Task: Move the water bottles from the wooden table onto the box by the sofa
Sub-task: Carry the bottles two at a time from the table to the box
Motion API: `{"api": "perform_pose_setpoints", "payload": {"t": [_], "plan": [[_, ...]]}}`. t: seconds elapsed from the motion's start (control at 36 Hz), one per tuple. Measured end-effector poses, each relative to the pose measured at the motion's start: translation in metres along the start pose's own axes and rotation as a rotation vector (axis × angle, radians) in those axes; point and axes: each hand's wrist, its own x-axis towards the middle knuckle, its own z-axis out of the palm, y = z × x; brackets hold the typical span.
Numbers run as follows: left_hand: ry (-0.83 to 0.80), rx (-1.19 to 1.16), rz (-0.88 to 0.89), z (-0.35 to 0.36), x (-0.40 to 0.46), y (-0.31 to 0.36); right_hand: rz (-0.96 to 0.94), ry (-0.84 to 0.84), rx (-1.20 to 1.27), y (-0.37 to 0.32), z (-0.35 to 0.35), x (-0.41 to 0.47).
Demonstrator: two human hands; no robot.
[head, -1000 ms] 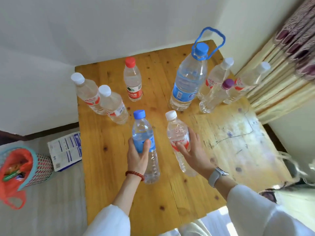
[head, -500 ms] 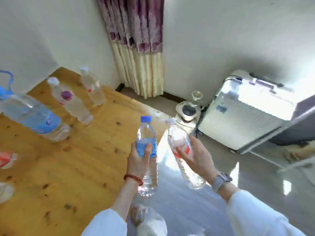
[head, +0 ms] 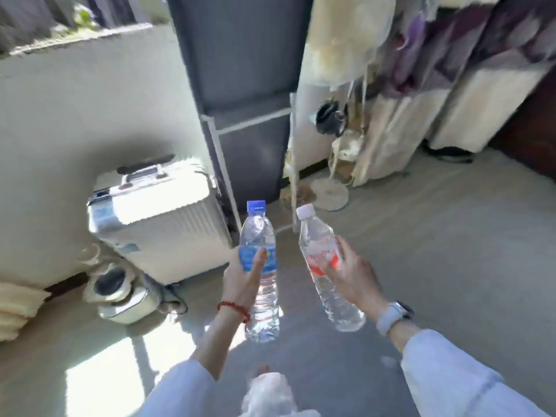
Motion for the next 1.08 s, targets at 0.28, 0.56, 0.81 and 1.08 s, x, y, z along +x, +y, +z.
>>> {"api": "perform_pose_setpoints", "payload": {"t": [0.28,0.56,0.81,1.08], "plan": [[-0.406,0.231,0.208,0.246,0.101,0.1,0.328,0.323,0.011,0.154,-0.138,0.08],[-0.71,0.361,0.335,0.477,0.173,0.198,0.56,0.512,0.054,0.271,-0.278,0.156],[-0.922,0.422,0.411,0.678,0.171,0.253,0.728,0.639,0.073,0.406,-0.383,0.184],[-1.002,0.449,0.447,0.951,0.139,0.33,0.817,0.73,0.14,0.595,-0.564,0.213]]}}
